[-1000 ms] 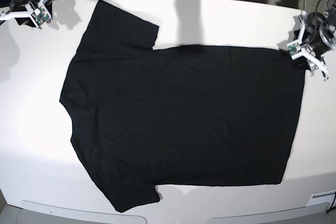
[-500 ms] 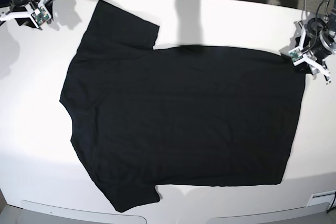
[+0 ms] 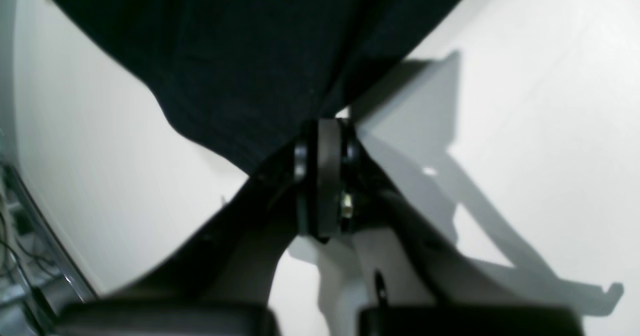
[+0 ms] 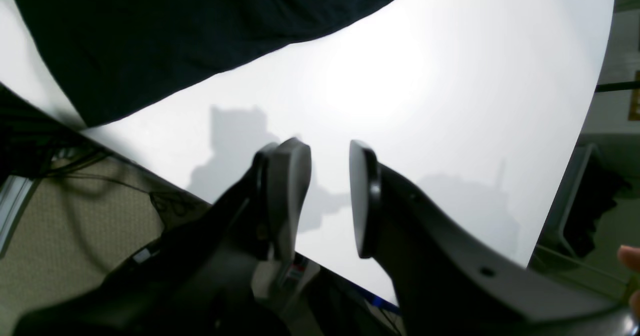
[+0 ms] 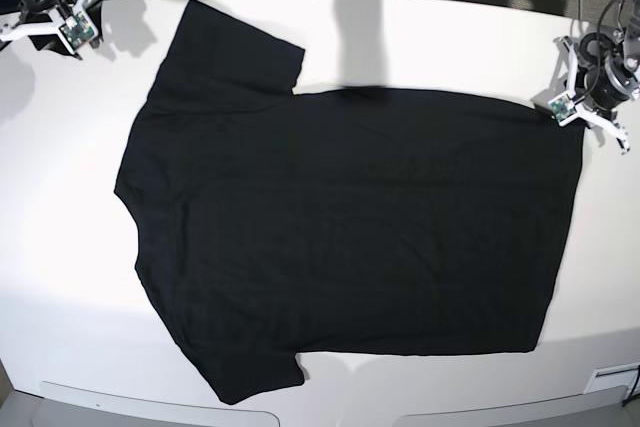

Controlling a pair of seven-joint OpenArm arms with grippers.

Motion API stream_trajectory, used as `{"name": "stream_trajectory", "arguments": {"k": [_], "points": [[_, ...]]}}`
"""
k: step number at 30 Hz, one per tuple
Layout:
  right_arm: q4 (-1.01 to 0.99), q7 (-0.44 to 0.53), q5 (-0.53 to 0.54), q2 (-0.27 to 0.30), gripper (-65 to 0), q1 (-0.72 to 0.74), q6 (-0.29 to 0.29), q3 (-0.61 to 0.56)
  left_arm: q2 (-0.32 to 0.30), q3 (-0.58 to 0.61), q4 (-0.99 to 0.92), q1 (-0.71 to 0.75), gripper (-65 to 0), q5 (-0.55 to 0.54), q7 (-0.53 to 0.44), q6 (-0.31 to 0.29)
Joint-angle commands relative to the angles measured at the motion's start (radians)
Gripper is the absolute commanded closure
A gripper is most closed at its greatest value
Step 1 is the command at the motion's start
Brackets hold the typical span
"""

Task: Fold the T-shirt properly
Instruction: 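Move both grippers down to the shirt's shoulder corners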

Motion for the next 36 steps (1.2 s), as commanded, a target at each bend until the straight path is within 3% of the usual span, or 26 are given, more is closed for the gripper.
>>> {"name": "stream_trajectory", "arguments": {"k": [1, 4, 8, 10, 15, 20, 29, 36], "points": [[0.016, 0.037, -0.011, 0.009, -18.0, -0.008, 0.01, 0.007, -0.014, -0.002, -0.003, 0.003, 0.0, -0.003, 0.074, -0.018], [0.015, 0.09, -0.034, 0.026, -18.3, 0.001, 0.119, 0.007, -0.014, -0.002, -0.002, 0.004, 0.0, -0.077, 0.097, -0.018], [0.015, 0.089, -0.035, 0.053, -24.1, 0.027, 0.151, -0.004, -0.014, -0.002, -0.002, 0.006, 0.0, -0.209, 0.097, -0.018], [0.014, 0.089, -0.068, 0.082, -24.1, 0.027, 0.151, -0.036, -0.011, -0.002, -0.002, 0.006, 0.0, -0.25, 0.097, -0.018], [-0.023, 0.09, -0.294, 0.152, -24.1, 0.051, 0.143, -0.195, 0.016, -0.002, 0.0, 0.006, 0.0, -0.255, 0.098, -0.018], [-0.117, 0.089, -0.488, 0.159, -24.1, 0.21, 0.117, -0.344, 0.047, -0.002, 0.0, 0.006, 0.0, -0.255, 0.099, -0.018], [-0.313, 0.06, -0.532, 0.179, -24.1, 0.438, 0.121, -0.592, 0.055, -0.002, 0.0, 0.006, 0.0, -0.25, 0.15, -0.018], [-0.349, 0.054, -0.576, 0.188, -24.1, 0.55, 0.129, -0.747, 0.055, -0.002, 0.0, 0.005, 0.0, -0.248, 0.15, -0.018]]}}
